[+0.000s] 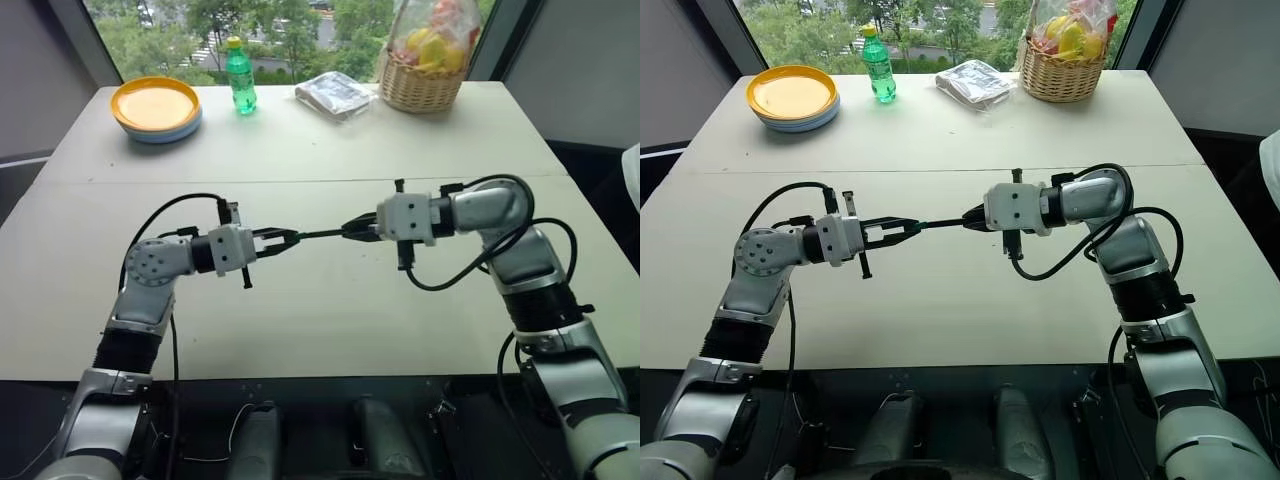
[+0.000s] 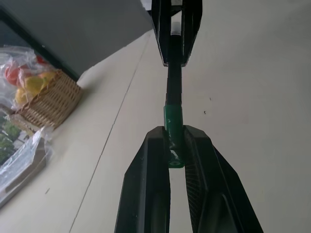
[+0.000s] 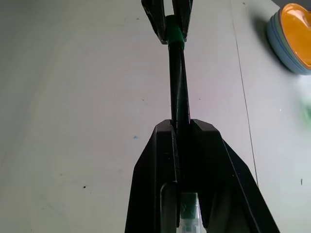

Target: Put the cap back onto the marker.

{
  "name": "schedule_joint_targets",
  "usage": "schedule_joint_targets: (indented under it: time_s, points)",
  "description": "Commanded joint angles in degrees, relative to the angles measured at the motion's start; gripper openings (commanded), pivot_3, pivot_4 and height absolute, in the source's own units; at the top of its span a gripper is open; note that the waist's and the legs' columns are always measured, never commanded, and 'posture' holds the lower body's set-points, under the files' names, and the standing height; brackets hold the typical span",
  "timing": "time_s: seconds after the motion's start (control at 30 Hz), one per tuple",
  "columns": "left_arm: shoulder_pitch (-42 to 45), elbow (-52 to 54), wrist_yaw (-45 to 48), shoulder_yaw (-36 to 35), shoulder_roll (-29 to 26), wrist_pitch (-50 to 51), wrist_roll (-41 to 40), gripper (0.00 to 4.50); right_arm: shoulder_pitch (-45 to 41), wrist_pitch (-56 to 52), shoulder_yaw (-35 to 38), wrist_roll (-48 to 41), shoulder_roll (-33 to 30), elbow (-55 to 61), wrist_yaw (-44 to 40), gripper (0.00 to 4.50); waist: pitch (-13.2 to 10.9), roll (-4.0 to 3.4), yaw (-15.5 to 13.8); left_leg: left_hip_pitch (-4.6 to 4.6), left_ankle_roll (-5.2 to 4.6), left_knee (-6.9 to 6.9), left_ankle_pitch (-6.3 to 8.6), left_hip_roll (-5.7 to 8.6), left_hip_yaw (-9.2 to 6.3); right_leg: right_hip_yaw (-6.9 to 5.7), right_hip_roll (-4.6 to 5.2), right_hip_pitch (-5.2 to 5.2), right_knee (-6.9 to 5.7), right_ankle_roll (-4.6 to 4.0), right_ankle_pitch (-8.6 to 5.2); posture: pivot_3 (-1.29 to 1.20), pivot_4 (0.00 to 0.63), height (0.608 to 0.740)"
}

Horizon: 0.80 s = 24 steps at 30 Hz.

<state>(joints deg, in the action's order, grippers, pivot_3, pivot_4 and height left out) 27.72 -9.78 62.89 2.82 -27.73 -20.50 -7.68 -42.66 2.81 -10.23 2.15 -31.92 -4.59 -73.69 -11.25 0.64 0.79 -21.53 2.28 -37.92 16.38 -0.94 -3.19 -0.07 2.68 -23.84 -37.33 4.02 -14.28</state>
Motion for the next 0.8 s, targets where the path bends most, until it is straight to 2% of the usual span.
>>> schedule_joint_targets:
  time_s: [0.03,0.43,0.8]
  points:
    - [4.2,8.1,-2.9,2.9,5.1,3.8,-4.5,0.00,-0.7,4.2,-6.4,-4.8,5.5,7.5,-2.0,0.04,0.0,0.00,0.0,0.00,0.00,0.00,0.00,0.00,0.00,0.00,0.00,0.00,0.00,0.00,0.00,0.00,0.150,0.740]
    - [4.8,7.6,-0.1,5.2,4.1,-2.0,1.9,0.00,-0.3,6.5,-6.9,-3.6,5.2,6.9,-2.8,0.04,0.0,0.00,0.0,0.01,0.00,0.00,0.00,0.00,0.00,0.00,0.00,0.00,0.00,0.00,0.00,0.00,0.150,0.740]
    - [5.3,8.7,0.0,4.4,5.6,-2.3,-0.4,0.00,-0.2,10.2,-7.3,-3.6,5.7,6.5,-3.7,0.04,0.0,0.00,0.0,0.02,0.00,0.00,0.00,0.00,0.00,0.00,0.00,0.01,0.01,0.00,0.00,0.00,0.150,0.740]
